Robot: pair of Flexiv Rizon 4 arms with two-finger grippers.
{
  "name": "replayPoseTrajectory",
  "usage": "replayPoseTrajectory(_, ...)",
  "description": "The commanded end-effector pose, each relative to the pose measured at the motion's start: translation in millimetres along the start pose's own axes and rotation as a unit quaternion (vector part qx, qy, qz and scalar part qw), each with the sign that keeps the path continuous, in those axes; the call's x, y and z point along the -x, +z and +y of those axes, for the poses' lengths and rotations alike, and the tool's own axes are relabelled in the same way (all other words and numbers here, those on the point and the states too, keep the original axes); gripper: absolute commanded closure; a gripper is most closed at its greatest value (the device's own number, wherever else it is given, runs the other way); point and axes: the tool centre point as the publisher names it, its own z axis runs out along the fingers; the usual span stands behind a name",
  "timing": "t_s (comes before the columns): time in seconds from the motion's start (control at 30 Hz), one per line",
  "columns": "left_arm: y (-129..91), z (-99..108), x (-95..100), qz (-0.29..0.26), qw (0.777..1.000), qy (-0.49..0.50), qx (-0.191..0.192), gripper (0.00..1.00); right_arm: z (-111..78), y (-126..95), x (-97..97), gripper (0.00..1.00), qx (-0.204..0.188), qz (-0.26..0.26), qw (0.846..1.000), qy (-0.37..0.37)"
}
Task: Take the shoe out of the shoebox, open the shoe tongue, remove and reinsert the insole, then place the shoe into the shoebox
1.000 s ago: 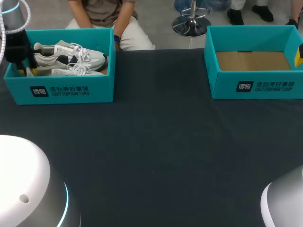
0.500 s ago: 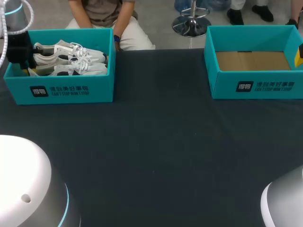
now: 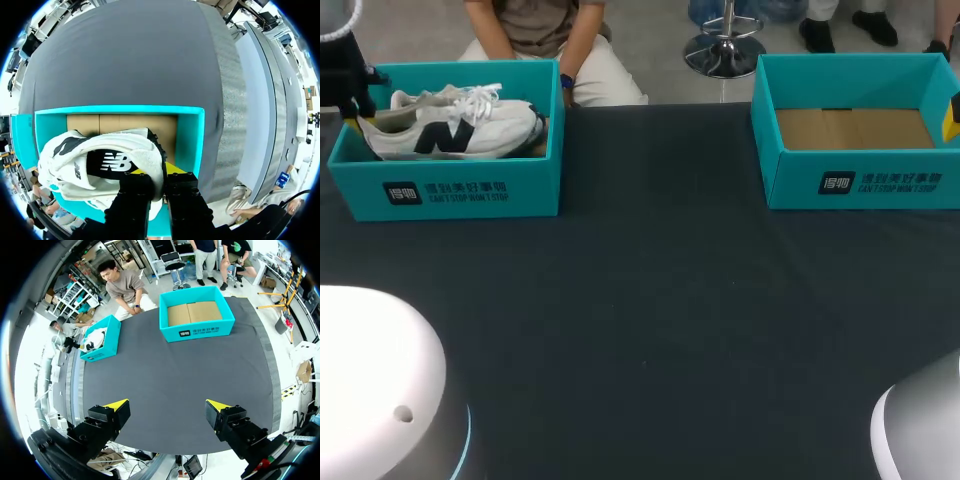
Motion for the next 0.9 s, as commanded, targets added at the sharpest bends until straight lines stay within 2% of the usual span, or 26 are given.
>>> replayPoseTrajectory(0.03,-49.9,-11.0,-0.8,-0.005,1.0,0.004,0.002,1.0,2.7,-0.8,-1.2,0.0,-0.003,-0.001,1.0,0.0)
replayPoseTrajectory(0.23,-98.2,-16.7,0.3,-0.01,1.0,0.01,0.009,1.0,2.7,-0.8,-1.2,0.0,-0.003,-0.001,1.0,0.0)
replayPoseTrajectory(0.47,-134.3,-18.8,5.6,0.002,1.0,0.011,0.023,1.0,2.7,-0.8,-1.2,0.0,-0.003,-0.001,1.0,0.0)
replayPoseTrajectory(0.6,-142.1,-18.9,10.2,0.01,0.999,0.03,0.031,1.0,2.7,-0.8,-1.2,0.0,-0.003,-0.001,1.0,0.0)
replayPoseTrajectory(0.9,-142.4,-20.2,11.7,0.02,0.999,0.028,0.035,1.0,2.7,-0.8,-1.2,0.0,-0.003,-0.001,1.0,0.0)
